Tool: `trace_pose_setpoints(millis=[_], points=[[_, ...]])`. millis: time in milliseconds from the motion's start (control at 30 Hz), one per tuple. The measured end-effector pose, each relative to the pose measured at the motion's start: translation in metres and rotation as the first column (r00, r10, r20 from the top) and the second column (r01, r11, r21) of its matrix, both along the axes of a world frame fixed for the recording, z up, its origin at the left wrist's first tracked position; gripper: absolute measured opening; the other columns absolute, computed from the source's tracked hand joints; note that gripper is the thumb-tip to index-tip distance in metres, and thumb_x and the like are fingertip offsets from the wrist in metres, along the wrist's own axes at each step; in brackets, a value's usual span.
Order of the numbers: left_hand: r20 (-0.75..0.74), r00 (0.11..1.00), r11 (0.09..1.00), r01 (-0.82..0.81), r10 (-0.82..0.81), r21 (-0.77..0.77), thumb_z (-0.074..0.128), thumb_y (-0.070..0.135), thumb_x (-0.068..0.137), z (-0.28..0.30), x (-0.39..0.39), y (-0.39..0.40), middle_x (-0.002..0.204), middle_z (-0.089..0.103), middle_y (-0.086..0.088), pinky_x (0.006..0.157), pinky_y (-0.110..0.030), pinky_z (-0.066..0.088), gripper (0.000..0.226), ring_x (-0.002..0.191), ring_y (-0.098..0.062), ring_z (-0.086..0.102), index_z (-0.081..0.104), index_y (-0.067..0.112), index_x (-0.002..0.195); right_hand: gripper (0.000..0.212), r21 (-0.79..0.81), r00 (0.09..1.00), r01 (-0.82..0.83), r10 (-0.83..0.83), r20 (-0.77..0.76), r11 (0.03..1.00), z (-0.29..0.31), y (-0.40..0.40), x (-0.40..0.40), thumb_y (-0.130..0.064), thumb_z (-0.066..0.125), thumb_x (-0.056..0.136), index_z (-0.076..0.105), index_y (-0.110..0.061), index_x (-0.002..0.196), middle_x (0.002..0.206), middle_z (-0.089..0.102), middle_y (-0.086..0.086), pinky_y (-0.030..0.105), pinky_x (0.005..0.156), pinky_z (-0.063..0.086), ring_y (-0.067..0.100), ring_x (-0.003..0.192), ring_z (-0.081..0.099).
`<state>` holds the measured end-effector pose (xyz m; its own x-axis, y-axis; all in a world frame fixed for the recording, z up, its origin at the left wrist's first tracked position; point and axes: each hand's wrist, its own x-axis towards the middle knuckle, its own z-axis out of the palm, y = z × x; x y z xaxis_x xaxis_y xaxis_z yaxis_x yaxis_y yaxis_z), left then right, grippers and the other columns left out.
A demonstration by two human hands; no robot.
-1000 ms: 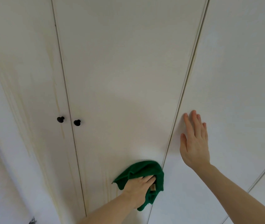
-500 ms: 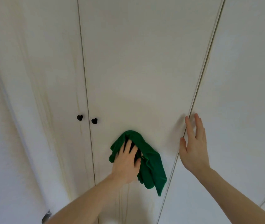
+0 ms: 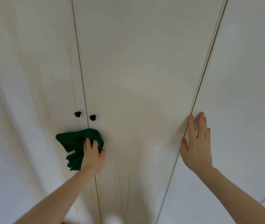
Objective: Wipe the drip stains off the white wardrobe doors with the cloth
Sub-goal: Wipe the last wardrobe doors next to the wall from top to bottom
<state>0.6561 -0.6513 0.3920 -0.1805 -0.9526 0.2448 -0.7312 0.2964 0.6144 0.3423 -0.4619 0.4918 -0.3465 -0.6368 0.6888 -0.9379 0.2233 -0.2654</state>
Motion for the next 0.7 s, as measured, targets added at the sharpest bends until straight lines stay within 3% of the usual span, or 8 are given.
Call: trace_pose_setpoints(millis=[200,300,467,600,700], points=[[-0.023,0.995,0.989,0.098,-0.096,0.113,0.044,0.027,0.103,-0.01,-0.055,0.05,0.166,-0.009,-0.006,0.123,-0.046,0.015,0.058,0.153,-0.032,-0.004,0.019,0.014,0.154,0.095,0.005,1.0,0.013,-0.013,-0.001,1.0,-0.001,-0.002,0.001,0.001,0.058,0.09,0.003,-0.015,0.165,0.171,-0.011,0.013,0.059,0.126,0.009,0.029,0.159,-0.011],[-0.007,0.985,0.965,0.173,-0.175,0.196,0.04,0.03,0.104,-0.008,-0.088,0.082,0.165,-0.015,-0.004,0.121,-0.043,0.024,0.06,0.153,-0.033,-0.004,0.014,0.016,0.157,0.096,-0.001,1.0,0.022,-0.022,-0.003,1.0,-0.002,-0.003,0.002,0.001,0.058,0.089,0.002,-0.015,0.165,0.171,-0.011,0.013,0.056,0.127,0.006,0.028,0.159,-0.013],[0.029,0.946,0.91,0.302,-0.323,0.285,0.041,0.031,0.102,0.007,-0.136,0.122,0.165,-0.02,-0.008,0.124,-0.046,0.018,0.069,0.152,-0.039,-0.003,0.006,0.017,0.159,0.095,-0.013,1.0,0.023,-0.023,-0.005,1.0,-0.003,-0.004,0.004,0.001,0.058,0.089,0.002,-0.015,0.165,0.171,-0.011,0.013,0.056,0.127,0.004,0.029,0.159,-0.013],[0.056,0.886,0.88,0.449,-0.461,0.155,0.048,0.019,0.092,0.017,-0.141,0.135,0.165,-0.009,-0.003,0.122,-0.045,0.019,0.075,0.145,-0.037,0.016,0.012,0.024,0.157,0.091,-0.026,1.0,-0.029,0.028,-0.013,0.999,-0.002,0.002,0.0,0.006,0.055,0.09,0.008,-0.015,0.165,0.172,-0.006,0.013,0.058,0.126,0.009,0.029,0.159,-0.008],[0.001,0.893,0.893,0.449,-0.449,-0.005,0.049,0.009,0.085,0.022,-0.122,0.126,0.164,-0.001,0.003,0.122,-0.039,0.021,0.08,0.142,-0.03,0.021,0.018,0.029,0.156,0.088,-0.035,0.995,-0.095,0.093,-0.041,0.995,0.003,0.012,-0.007,0.008,0.055,0.09,0.013,-0.016,0.165,0.172,-0.001,0.011,0.057,0.126,0.018,0.029,0.16,0.0]])
